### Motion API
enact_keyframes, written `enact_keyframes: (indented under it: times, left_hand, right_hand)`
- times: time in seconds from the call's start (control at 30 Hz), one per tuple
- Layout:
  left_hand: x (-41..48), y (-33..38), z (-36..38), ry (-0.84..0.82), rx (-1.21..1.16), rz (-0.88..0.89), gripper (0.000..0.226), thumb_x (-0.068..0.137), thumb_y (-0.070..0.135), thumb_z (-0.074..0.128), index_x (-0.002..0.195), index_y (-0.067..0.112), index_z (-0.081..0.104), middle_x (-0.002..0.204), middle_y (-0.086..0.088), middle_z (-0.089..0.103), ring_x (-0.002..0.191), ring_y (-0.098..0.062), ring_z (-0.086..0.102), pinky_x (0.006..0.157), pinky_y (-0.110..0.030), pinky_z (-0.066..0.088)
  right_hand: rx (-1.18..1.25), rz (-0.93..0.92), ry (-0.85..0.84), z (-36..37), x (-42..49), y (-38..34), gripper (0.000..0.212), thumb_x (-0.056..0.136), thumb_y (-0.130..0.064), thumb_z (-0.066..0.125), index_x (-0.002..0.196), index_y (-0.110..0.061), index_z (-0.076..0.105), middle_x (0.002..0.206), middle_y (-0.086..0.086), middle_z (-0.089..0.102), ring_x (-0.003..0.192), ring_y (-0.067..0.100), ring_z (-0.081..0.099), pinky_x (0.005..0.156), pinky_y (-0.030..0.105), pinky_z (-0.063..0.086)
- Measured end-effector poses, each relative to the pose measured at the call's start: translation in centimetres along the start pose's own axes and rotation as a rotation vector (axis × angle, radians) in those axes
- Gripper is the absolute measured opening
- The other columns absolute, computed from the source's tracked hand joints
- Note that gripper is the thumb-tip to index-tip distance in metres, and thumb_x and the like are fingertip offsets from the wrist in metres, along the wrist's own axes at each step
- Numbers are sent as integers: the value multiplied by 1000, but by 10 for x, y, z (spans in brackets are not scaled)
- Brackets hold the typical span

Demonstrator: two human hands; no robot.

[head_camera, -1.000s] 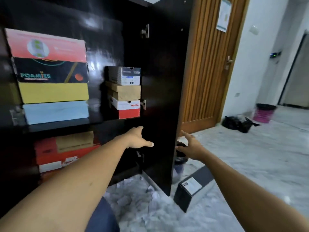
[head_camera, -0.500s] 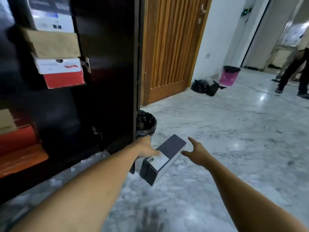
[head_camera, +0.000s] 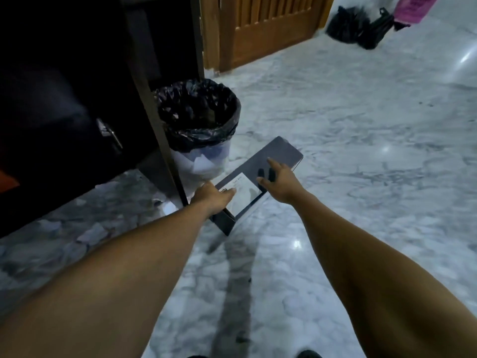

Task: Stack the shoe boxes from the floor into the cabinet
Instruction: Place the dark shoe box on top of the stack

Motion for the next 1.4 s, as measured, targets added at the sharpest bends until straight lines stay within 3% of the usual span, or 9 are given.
enact_keyframes:
  times: [0.1, 0.37, 0.47, 0.57, 0.67, 0.8, 1.0, 1.13, 1.4]
  left_hand:
    - [-2, -1, 11, 15, -7, 95, 54, 73, 48, 79, 113, 19, 58, 112, -6, 66, 97, -29, 65, 74, -41, 58]
    - [-34, 4, 30, 34, -18, 370, 54, 73, 28, 84, 117, 21, 54, 116, 4, 54, 101, -16, 55, 85, -33, 49]
    - [-43, -7, 42, 9, 89, 453, 50, 73, 16, 83, 113, 18, 52, 121, 2, 44, 104, -19, 52, 84, -31, 47]
    - [-41, -30, 55, -42, 131, 418, 67, 70, 9, 83, 126, 15, 45, 134, -3, 35, 116, -25, 49, 93, -35, 47]
    - [-35, -52, 64, -91, 33, 324, 101, 64, 16, 86, 147, 22, 28, 140, -2, 42, 124, -22, 46, 94, -32, 44]
    - [-29, -72, 81, -217, 0, 198, 131, 62, 27, 89, 155, 29, -3, 131, 2, 59, 118, -24, 57, 93, -34, 49]
    - [-38, -65, 66, -110, -113, 253, 113, 42, 53, 91, 137, 44, 31, 122, 7, 60, 111, -17, 60, 93, -40, 53]
    - [-70, -58, 36, -76, -96, 293, 119, 35, 64, 88, 138, 50, 29, 112, 2, 50, 105, -13, 53, 93, -38, 52]
    - [-150, -91, -31, -25, -81, 330, 130, 31, 75, 85, 142, 55, 21, 122, 6, 56, 119, -14, 46, 97, -33, 47]
  right_hand:
    - [30, 44, 48, 2, 0, 15, 81, 91, -57, 57, 157, -26, 20, 154, 14, 35, 140, 37, 35, 111, 54, 35]
    - [240, 327, 361, -50, -48, 87, 129, 59, -75, 75, 157, -31, 3, 164, 5, 9, 150, 32, 15, 111, 66, 29]
    - [431, 353, 302, -41, -69, 112, 142, 51, -68, 86, 158, -30, 0, 163, 7, 19, 147, 30, 28, 113, 51, 36]
    - [546, 380, 217, -18, -88, 134, 142, 54, -45, 95, 159, -22, 2, 155, 8, 38, 134, 22, 49, 93, 29, 46]
    - [573, 382, 135, 8, -103, 153, 150, 42, -38, 101, 157, -12, 7, 144, -2, 49, 125, 14, 55, 93, 26, 47]
    - [548, 338, 73, 30, -114, 172, 125, 32, -28, 103, 136, -21, 35, 124, -8, 62, 110, 13, 65, 85, 38, 59]
    - [510, 383, 115, 24, -127, 172, 123, 33, -30, 100, 139, -24, 37, 122, -9, 61, 110, 18, 61, 92, 44, 56]
    - [494, 400, 65, 19, -152, 160, 127, 22, -46, 100, 133, -22, 44, 121, -6, 63, 108, 17, 63, 88, 45, 58]
    - [513, 351, 62, 19, -236, 79, 116, 40, -28, 102, 138, -13, 42, 122, -1, 59, 109, 21, 58, 89, 41, 54]
Point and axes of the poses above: each hand's wrist, its own x-axis towards the middle knuckle, its own z-axis out of the palm, y = z × x, the point moved 6 cm from there along x, towards the middle knuckle
